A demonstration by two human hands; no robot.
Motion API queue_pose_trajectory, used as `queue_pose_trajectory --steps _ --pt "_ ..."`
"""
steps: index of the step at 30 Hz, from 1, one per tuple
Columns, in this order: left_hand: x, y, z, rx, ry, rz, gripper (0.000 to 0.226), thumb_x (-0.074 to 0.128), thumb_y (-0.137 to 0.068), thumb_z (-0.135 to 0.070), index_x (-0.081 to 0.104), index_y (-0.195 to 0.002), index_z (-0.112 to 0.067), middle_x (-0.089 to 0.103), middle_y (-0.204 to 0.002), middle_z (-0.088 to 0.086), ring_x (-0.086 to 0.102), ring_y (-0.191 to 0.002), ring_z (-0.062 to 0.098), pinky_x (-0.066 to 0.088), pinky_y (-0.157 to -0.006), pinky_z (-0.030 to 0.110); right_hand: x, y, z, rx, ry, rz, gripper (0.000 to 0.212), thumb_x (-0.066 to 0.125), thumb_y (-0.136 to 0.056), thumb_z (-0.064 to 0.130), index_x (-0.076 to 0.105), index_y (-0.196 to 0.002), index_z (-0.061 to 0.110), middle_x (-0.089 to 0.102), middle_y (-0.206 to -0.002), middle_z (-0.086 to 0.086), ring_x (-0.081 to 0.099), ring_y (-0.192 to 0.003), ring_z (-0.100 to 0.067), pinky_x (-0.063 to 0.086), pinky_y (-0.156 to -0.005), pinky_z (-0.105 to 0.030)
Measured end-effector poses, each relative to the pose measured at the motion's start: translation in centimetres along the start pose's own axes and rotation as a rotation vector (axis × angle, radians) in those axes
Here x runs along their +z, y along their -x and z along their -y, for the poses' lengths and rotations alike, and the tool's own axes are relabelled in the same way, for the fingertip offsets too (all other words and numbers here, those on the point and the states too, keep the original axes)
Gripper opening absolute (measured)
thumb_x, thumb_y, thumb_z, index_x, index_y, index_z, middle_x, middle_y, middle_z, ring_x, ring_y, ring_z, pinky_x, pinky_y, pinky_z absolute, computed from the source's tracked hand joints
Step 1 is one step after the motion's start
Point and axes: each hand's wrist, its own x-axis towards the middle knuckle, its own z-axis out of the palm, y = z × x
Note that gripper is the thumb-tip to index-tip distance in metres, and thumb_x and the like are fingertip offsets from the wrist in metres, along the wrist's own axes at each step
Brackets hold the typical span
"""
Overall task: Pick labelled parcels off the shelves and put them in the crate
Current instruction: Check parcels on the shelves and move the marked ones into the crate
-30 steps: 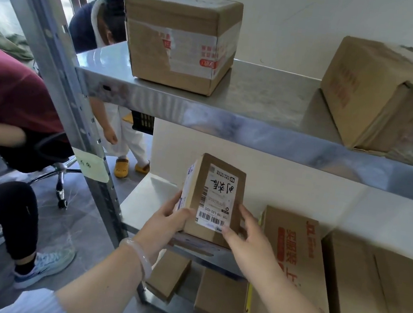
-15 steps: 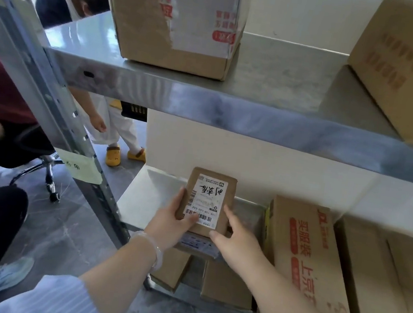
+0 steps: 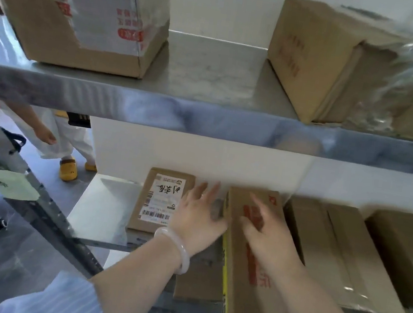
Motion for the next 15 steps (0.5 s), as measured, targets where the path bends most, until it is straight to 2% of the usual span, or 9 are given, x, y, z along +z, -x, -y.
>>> queue_pose_trajectory --steps 3,7,9,12,15 --pt "3.8 0.6 -0.9 -0.004 0.049 0.123 0.081 0.059 -0.087 -0.051 0.017 -0.154 -0.037 0.017 -0.162 0.003 0.011 -0.150 0.025 0.017 -0.121 0.038 -1.8 0.6 -2.6 0.070 0.001 -0.050 0.060 0.063 -0.089 0.030 0.043 -0.145 0.027 0.045 -0.147 0.003 0.041 -0.135 -0.011 0.033 -0.113 -0.032" --pt "7.1 1.5 -0.8 -0.146 0.154 0.196 0.086 0.062 -0.085 -0.053 0.010 -0.153 -0.046 0.011 -0.162 0.006 0.017 -0.148 0.030 0.026 -0.118 0.040 -2.8 1.7 -5.1 0.162 -0.042 -0.022 0.069 0.054 -0.079 0.051 0.037 -0.145 0.039 0.047 -0.143 0.009 0.047 -0.129 -0.007 0.043 -0.107 -0.037" --pt "8.2 1.8 -0.9 -0.184 0.212 0.206 0.088 0.063 -0.086 -0.051 0.005 -0.152 -0.048 0.018 -0.158 0.009 0.027 -0.144 0.028 0.031 -0.114 0.034 -3.1 2.2 -5.7 0.161 -0.061 -0.007 0.069 0.053 -0.081 0.052 0.034 -0.146 0.042 0.044 -0.144 0.010 0.046 -0.129 -0.007 0.044 -0.107 -0.037" --pt "9.2 2.1 -0.8 -0.218 0.331 0.203 0.089 0.065 -0.087 -0.047 0.003 -0.150 -0.055 0.039 -0.147 0.005 0.050 -0.125 0.019 0.040 -0.101 0.024 -3.5 2.9 -6.0 0.173 -0.070 -0.007 0.062 0.058 -0.090 0.039 0.035 -0.148 0.038 0.038 -0.147 0.007 0.038 -0.134 -0.008 0.036 -0.109 -0.030" --pt "9.5 2.2 -0.5 -0.209 0.414 0.166 0.087 0.068 -0.086 -0.042 0.009 -0.149 -0.054 0.048 -0.140 -0.007 0.053 -0.116 0.007 0.044 -0.099 0.025 -4.0 3.3 -7.0 0.164 -0.087 -0.008 0.061 0.059 -0.093 0.033 0.034 -0.149 0.035 0.036 -0.148 0.004 0.037 -0.134 -0.009 0.032 -0.102 -0.022"
